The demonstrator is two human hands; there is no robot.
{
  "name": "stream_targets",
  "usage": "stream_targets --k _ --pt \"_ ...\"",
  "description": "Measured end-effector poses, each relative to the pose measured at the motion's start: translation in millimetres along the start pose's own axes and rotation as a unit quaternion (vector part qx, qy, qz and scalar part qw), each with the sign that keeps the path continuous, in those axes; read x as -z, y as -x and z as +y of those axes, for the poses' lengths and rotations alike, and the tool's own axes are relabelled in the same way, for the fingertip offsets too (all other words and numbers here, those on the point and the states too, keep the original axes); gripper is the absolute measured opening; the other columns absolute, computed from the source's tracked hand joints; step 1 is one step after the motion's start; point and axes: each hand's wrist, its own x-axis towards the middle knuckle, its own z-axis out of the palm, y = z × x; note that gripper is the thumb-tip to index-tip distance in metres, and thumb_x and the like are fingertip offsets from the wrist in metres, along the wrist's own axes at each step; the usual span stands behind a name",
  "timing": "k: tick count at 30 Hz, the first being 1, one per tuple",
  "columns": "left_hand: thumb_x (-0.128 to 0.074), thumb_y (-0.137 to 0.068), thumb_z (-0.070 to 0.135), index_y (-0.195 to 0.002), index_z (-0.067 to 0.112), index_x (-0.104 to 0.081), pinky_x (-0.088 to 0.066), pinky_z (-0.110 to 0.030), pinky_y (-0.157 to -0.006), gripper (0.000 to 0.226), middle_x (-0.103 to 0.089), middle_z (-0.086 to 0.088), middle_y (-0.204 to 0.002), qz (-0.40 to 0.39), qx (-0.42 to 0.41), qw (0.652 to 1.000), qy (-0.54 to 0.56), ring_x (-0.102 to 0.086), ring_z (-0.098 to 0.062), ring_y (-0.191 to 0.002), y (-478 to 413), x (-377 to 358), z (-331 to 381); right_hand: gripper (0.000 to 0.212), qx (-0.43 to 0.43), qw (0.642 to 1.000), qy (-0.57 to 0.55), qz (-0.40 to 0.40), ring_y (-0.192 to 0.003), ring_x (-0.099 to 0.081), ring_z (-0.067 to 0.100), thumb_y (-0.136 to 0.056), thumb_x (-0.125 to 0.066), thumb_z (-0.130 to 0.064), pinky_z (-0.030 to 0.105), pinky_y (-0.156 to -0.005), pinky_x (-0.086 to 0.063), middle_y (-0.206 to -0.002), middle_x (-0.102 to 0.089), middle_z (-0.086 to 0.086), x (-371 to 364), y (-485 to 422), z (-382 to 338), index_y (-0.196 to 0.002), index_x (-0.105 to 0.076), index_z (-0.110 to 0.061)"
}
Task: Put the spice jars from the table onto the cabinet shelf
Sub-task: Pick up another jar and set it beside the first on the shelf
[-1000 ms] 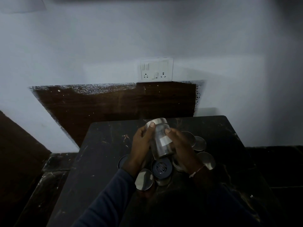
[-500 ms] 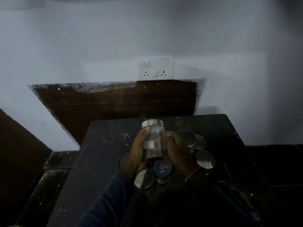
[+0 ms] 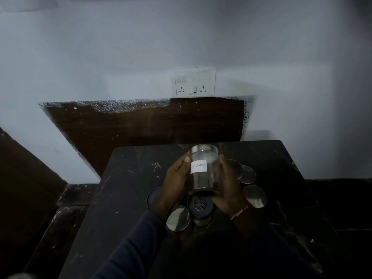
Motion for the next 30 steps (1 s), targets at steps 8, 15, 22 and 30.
stream_targets --k 8,15,22,30 --pt "-0.059 -0.088 0.028 -0.130 0.025 -0.054 -0.059 -0.034 -0.081 0.042 -0.072 0.006 -0.107 0.048 -0.029 0.998 0.038 -0.070 -0.014 -0.098 1.5 0.7 -8.5 0.030 0.073 0.972 0.204 0.086 -0.099 -0.069 0.027 -0.104 -0.035 -0.035 0.044 -0.081 -0.058 -0.109 -0.070 0.010 7.1 -13.9 13.3 -0.118 -0.058 -0.022" --pt "-0.056 -0.092 0.025 -0.131 0.019 -0.054 -0.058 -0.037 -0.085 0.039 -0.071 0.005 -0.108 0.078 -0.031 0.996 0.030 -0.070 -0.014 -0.099 -1.9 4.3 -9.7 0.028 0.054 0.965 0.238 0.093 -0.093 -0.069 0.023 -0.104 -0.034 -0.035 0.033 -0.069 -0.058 -0.110 -0.068 0.011 1.6 -15.2 13.0 -0.114 -0.057 -0.023" --pt "-0.038 -0.100 0.038 -0.133 0.032 -0.051 -0.048 -0.049 -0.100 0.036 -0.063 -0.003 -0.128 0.097 -0.040 0.995 -0.002 -0.063 -0.018 -0.114 -8.3 21.2 2.1 0.040 0.056 0.960 0.268 0.061 -0.099 -0.070 0.026 -0.098 -0.041 -0.048 0.046 -0.085 -0.058 -0.110 -0.070 0.008 -24.7 -24.5 5.2 -0.122 -0.059 -0.021" --pt "-0.076 -0.079 0.027 -0.150 0.041 0.003 -0.045 -0.032 -0.104 0.107 -0.051 0.021 -0.132 -0.095 -0.157 0.962 -0.203 -0.052 -0.005 -0.125 -25.1 66.2 123.1 0.036 0.177 0.923 0.341 -0.018 -0.100 -0.070 0.021 -0.100 -0.041 -0.044 0.048 -0.089 -0.056 -0.109 -0.071 0.005 -122.8 -50.0 -68.3 -0.117 -0.062 -0.021"
